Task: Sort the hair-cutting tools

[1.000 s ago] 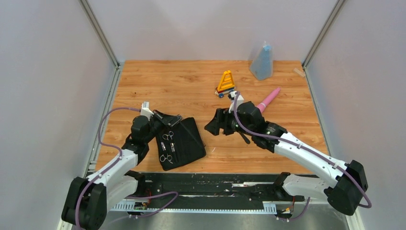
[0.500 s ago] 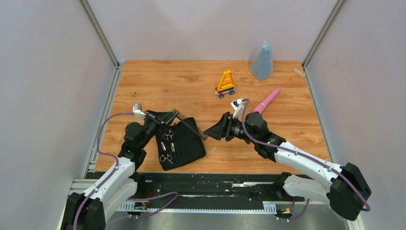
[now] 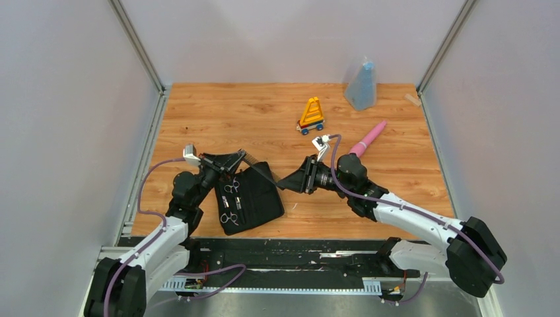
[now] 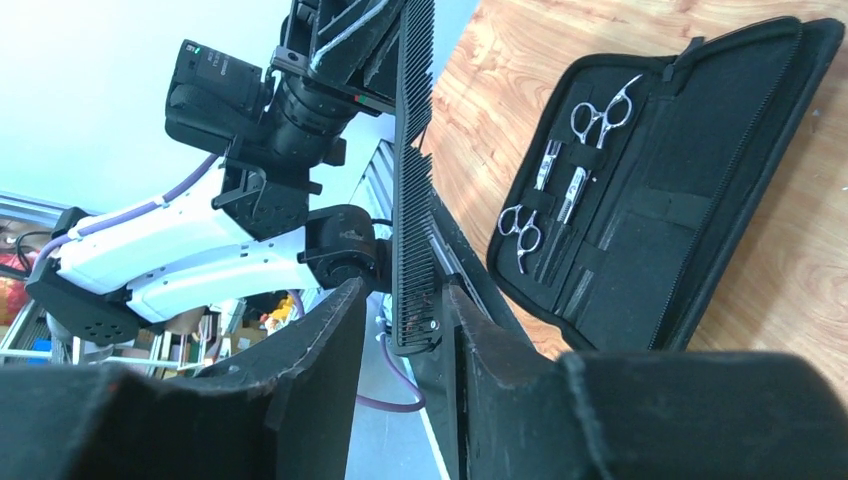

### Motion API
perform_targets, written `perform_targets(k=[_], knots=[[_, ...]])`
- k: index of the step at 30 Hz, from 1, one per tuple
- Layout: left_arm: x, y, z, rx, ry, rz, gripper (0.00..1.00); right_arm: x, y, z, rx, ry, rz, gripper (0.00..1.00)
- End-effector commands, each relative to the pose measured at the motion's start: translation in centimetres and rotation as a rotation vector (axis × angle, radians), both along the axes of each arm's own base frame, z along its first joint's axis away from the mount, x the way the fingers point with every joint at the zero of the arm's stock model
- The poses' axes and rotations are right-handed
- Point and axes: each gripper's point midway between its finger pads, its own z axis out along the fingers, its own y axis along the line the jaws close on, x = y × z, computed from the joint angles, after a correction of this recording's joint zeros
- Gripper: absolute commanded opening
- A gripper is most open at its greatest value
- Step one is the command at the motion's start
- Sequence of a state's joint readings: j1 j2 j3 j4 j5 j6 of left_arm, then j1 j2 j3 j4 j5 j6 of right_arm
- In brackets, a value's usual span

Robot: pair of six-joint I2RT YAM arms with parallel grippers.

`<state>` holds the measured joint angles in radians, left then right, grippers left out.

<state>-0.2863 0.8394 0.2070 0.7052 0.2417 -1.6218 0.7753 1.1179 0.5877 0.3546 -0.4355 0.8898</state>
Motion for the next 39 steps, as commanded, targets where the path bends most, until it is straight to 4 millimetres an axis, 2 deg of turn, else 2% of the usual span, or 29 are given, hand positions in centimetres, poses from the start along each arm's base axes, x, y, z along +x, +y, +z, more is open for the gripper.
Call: perform_targets(k=[1,4,7,9,12,15,16,18,19,20,21,24,27,31,36,39], knots=[[0.1,0.5,1.8,-0.061,-0.061,0.023,0.00,-0.3,0.5,1.3,0.062,-0.022,0.045,0.33],[0.0,0.4,1.9,-0.064,-0.067,0.019,0.00,-0.5,0.8,1.3,0.071,-0.017,0.062,0.29],[0.0,0.4,1.8,-0.057,-0.067,0.016,0.05,-0.5,0.8,1.4,0.075,-0.022,0.067,0.17],[0.0,0.3,1.1,-0.034,-0.057,0.012,0.12,-0.5,0.7,1.3,0.069,-0.028,0.061,0.09],[-0.1,0.2,-0.9,0.031,-0.011,0.009,0.25,-0.3,0.4,1.3,0.050,-0.047,0.045,0.00],[-0.2,0.3,-3.4,0.109,0.062,0.006,0.43,0.0,-0.1,1.0,0.017,-0.072,0.020,0.00],[-0.3,0.2,-4.0,0.153,0.067,-0.001,0.53,0.1,-0.3,0.9,0.000,-0.082,0.010,0.00],[-0.7,0.2,-5.9,0.271,0.133,-0.027,0.66,0.4,-0.7,0.7,-0.045,-0.109,-0.005,0.00],[-1.2,0.6,-7.2,0.396,0.190,-0.047,0.69,0.7,-0.9,0.8,-0.071,-0.131,-0.015,0.00],[-1.5,0.9,-7.7,0.464,0.219,-0.056,0.75,0.9,-1.1,0.6,-0.102,-0.150,-0.027,0.00],[-2.2,2.0,-9.0,0.608,0.288,-0.069,0.78,1.3,-1.4,0.2,-0.141,-0.164,-0.040,0.00],[-3.6,5.0,-10.9,0.854,0.421,-0.063,0.85,2.3,-2.5,-1.0,-0.283,-0.223,-0.064,0.00],[-5.3,8.0,-12.9,1.067,0.567,-0.081,0.86,2.8,-3.3,-1.9,-0.423,-0.279,-0.052,0.00],[-6.5,10.0,-15.0,1.198,0.711,-0.117,0.83,2.5,-3.8,-3.3,-0.667,-0.397,-0.019,0.00],[-7.3,10.4,-17.0,1.240,0.784,-0.161,0.81,0.9,-3.4,-5.4,-0.980,-0.582,0.040,0.00],[-7.3,10.2,-17.5,1.231,0.792,-0.173,0.80,-0.2,-3.9,-7.0,-1.194,-0.695,0.064,0.00]])
